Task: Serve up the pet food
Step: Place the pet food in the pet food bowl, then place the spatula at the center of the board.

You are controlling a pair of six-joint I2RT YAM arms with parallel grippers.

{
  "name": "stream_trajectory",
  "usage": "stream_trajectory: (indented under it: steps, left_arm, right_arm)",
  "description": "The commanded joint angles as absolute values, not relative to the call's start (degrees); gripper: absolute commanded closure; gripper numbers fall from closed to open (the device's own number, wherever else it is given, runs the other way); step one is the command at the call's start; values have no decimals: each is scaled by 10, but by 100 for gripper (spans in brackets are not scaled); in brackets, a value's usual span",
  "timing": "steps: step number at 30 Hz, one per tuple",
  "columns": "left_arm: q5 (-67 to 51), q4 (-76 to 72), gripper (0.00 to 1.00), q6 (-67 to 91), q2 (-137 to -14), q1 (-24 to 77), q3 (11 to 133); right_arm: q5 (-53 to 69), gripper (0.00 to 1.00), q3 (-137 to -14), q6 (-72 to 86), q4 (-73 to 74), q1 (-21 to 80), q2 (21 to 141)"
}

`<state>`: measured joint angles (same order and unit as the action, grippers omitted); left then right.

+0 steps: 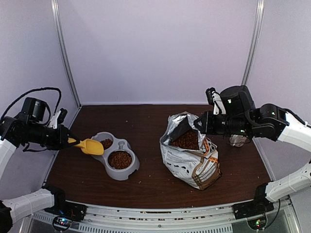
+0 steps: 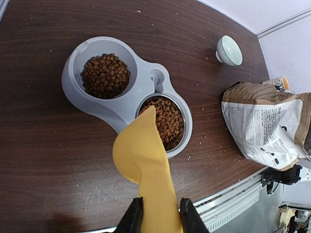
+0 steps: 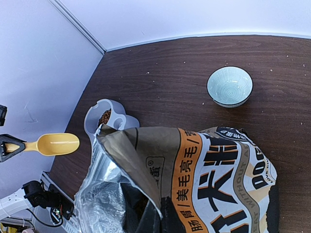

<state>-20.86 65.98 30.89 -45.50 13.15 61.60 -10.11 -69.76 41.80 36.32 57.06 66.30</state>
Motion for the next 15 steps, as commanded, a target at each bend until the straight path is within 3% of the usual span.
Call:
stream_trajectory:
  steps: [1,9,15]
  left_arm:
    - [-173,627,100,317,-452,127,637]
    - [-21,448,100,427,-407,127,564]
    - [79,348,100,435,-474,127,515]
  right_arm:
    - [-119,100,-693,414,387,561,658]
    - [-118,100,-690,415,384,561,657]
    - [-117,100,-693,411,386,562,658]
